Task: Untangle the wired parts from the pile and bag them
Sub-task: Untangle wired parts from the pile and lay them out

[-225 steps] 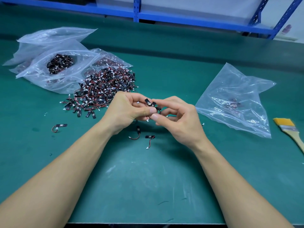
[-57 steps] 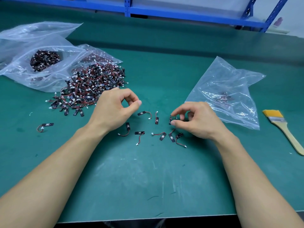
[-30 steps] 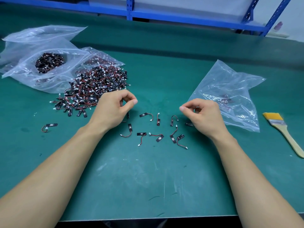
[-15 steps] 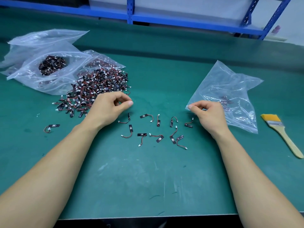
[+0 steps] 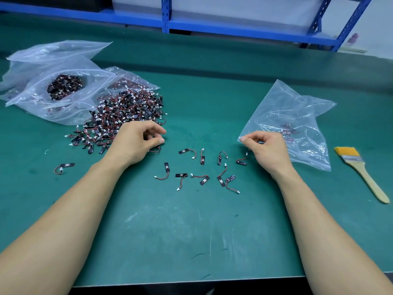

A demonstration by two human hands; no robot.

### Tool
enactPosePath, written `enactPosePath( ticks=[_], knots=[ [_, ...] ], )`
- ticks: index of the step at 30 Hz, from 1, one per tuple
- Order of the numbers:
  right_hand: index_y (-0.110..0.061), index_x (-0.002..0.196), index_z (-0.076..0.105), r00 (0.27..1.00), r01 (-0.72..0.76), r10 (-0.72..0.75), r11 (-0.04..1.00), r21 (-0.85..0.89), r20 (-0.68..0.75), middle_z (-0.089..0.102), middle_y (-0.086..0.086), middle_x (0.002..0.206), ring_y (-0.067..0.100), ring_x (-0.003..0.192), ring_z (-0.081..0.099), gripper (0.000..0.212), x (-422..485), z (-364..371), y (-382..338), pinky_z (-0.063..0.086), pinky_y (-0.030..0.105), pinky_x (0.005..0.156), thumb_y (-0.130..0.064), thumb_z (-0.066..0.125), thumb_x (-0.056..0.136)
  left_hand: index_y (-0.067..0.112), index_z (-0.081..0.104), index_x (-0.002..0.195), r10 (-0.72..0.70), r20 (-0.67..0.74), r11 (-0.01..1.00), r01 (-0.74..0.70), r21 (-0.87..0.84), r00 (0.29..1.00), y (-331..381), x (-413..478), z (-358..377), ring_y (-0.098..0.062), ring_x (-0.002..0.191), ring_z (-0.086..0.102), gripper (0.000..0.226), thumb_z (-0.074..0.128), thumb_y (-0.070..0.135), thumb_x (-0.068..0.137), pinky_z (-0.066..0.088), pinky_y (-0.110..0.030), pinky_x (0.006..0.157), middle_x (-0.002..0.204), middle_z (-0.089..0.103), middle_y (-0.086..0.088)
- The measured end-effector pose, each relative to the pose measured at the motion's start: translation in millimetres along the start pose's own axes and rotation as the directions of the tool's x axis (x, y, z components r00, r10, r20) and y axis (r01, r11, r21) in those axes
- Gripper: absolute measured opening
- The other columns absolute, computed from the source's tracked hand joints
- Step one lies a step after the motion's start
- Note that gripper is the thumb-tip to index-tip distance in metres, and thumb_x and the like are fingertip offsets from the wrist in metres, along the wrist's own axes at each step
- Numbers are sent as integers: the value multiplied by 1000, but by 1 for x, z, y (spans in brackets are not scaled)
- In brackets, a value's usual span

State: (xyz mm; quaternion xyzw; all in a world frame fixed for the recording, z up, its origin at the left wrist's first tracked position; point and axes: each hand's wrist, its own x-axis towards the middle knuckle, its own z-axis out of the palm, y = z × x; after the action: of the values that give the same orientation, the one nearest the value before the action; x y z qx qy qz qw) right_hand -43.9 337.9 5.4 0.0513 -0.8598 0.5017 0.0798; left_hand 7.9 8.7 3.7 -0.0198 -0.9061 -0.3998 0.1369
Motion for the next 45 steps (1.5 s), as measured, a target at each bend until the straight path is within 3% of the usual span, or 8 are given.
enactPosePath(
  ticks=[7, 13, 18, 22, 26, 32, 45],
  knots=[
    [-19, 77, 76, 1000, 8, -8, 1000, -6, -1, 62, -7, 65, 1, 58, 51, 11, 0, 1, 0, 40, 9, 59, -21, 75, 87, 19, 75, 95, 15, -17, 1000, -15, 11, 1000, 2, 0, 4, 0, 60, 53, 18, 82, 11, 80, 43, -7, 63, 79, 71, 8],
    [-24, 72, 75, 1000, 13, -13, 1000, -16, -1, 60, -9, 62, 3, 57, 49, 14, 0, 2, 1, 39, 10, 57, -23, 75, 86, 21, 74, 89, 28, -61, 998, -25, 50, 998, 10, 1, 16, -4, 54, 49, 15, 84, 23, 78, 45, -20, 61, 69, 67, 13],
    [-23, 75, 75, 1000, 1, -1, 1000, 5, 7, 59, -9, 60, 6, 58, 51, 12, -1, 0, -2, 40, 11, 56, -20, 75, 87, 24, 75, 90, 34, -66, 996, -29, 81, 997, 15, 0, 14, -2, 59, 54, 3, 73, 26, 89, 49, -23, 69, 72, 69, 14],
    [-22, 88, 76, 995, -19, 15, 999, 39, 99, 63, -1, 65, 3, 50, 45, 13, -4, -8, -6, 36, 11, 50, -11, 69, 88, 22, 74, 98, 5, 4, 1000, -5, 23, 1000, 15, -2, 8, -9, 69, 62, 12, 67, 15, 92, 48, -15, 70, 76, 73, 12],
    [-23, 98, 74, 969, 27, -24, 1000, -8, 244, 67, -3, 74, 14, 57, 45, 26, -7, -17, -8, 40, 19, 56, -1, 64, 86, 20, 74, 101, 36, 55, 999, -37, 19, 998, 17, -5, 7, -4, 61, 53, 23, 72, 6, 84, 44, -9, 66, 78, 72, 13],
    [-26, 97, 74, 895, 130, -74, 986, -100, 439, 65, -13, 78, 7, 48, 35, 28, -12, -24, -11, 36, 17, 53, -5, 79, 79, 21, 74, 102, 34, 76, 999, -32, -27, 997, 16, -5, 6, -3, 61, 50, 28, 80, 6, 79, 44, -10, 67, 81, 72, 11],
    [-29, 75, 74, 938, 191, -122, 963, -189, 326, 63, -11, 62, 4, 49, 44, 9, -12, -6, -5, 35, 12, 53, -27, 83, 78, 21, 75, 98, 17, 37, 996, -14, -90, 999, 12, -3, 7, -5, 60, 47, 18, 73, 8, 86, 42, -12, 63, 76, 71, 12]
  ],
)
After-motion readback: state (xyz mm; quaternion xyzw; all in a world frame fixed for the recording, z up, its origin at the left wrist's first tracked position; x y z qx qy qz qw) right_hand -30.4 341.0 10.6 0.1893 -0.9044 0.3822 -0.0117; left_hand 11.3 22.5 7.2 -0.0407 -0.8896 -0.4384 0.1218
